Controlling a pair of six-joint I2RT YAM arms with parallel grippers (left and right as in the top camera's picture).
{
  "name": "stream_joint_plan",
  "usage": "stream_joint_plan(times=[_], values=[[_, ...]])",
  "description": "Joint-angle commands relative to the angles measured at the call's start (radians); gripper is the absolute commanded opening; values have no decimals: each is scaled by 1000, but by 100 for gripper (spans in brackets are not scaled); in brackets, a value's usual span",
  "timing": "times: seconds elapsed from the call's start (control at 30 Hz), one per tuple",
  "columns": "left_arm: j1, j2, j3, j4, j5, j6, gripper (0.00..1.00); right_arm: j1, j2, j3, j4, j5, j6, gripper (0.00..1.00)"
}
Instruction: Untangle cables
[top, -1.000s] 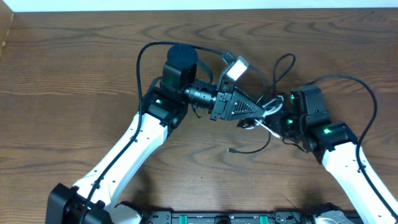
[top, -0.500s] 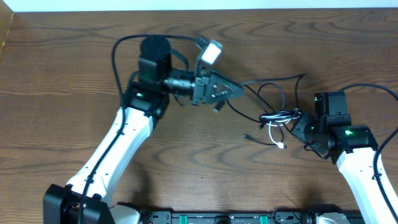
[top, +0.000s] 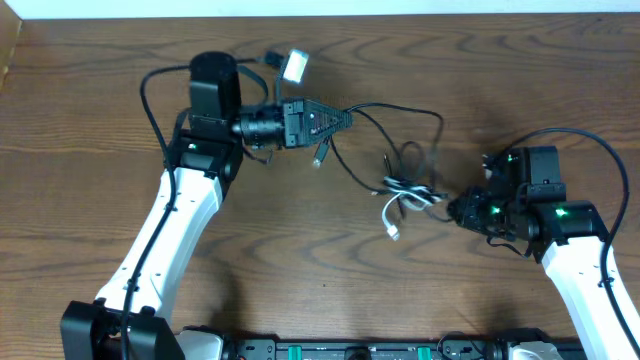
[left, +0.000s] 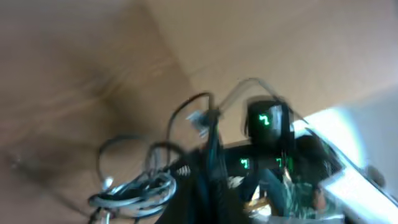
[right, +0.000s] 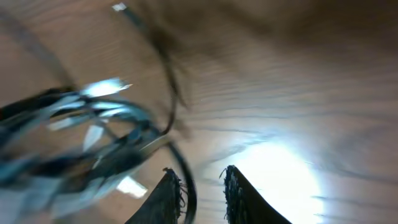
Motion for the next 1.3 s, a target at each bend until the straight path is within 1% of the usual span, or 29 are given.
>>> stream_joint_plan(times=[0.0, 0.03, 0.07, 0.13, 0.2, 0.23, 0.27, 0.33, 0.37, 0.43, 0.53, 0.57, 0.6, 0.73, 0.83, 0.9, 1.1, 1.17, 1.27], values=[[-18, -25, 8, -165, -345, 0, 17, -7, 2, -8, 20, -180, -91, 21], [-23, -25, 8, -225, -422, 0, 27, -7, 2, -8, 24, -198, -91, 21], [-29, -25, 8, -285, -503, 0, 34, -7, 2, -8, 28, -219, -92, 21], [-37, -25, 8, -390, -642, -6, 44, -7, 3, -8, 43, -269, -91, 21], [-42, -25, 8, -466, -731, -11, 51, -7, 3, -8, 74, -335, -91, 23], [-42, -25, 8, -499, -757, -11, 67, -7, 3, -8, 92, -364, -91, 26], [-42, -25, 8, -531, -774, -11, 73, -7, 3, -8, 120, -399, -91, 31], [-42, -25, 8, -558, -774, -11, 79, -5, 3, -8, 151, -418, -84, 32], [-43, -25, 8, -570, -774, -14, 81, 1, 3, -8, 166, -425, -76, 35], [-48, -24, 8, -574, -774, -20, 82, 23, 3, -8, 185, -419, -88, 39], [-60, -24, 7, -572, -775, -39, 82, 80, 3, -8, 206, -357, -121, 45], [-64, -24, 7, -572, -775, -52, 82, 104, 3, -8, 214, -320, -122, 47], [-74, -23, 7, -572, -775, -79, 82, 144, 5, -8, 232, -235, -121, 47], [-103, -11, 7, -565, -781, -93, 82, 209, 19, -8, 284, -71, -67, 45], [-132, 6, 7, -565, -821, -94, 82, 235, 47, -8, 342, -4, -3, 43], [-148, 19, 7, -564, -839, -94, 82, 245, 76, -8, 398, -5, -1, 44], [-173, 45, 7, -565, -878, -97, 82, 248, 219, -8, 603, 28, -134, 47], [-173, 48, 7, -565, -880, -97, 82, 254, 284, -8, 671, 3, -157, 45], [-173, 49, 7, -565, -880, -97, 82, 269, 367, -8, 744, -17, -166, 39]])
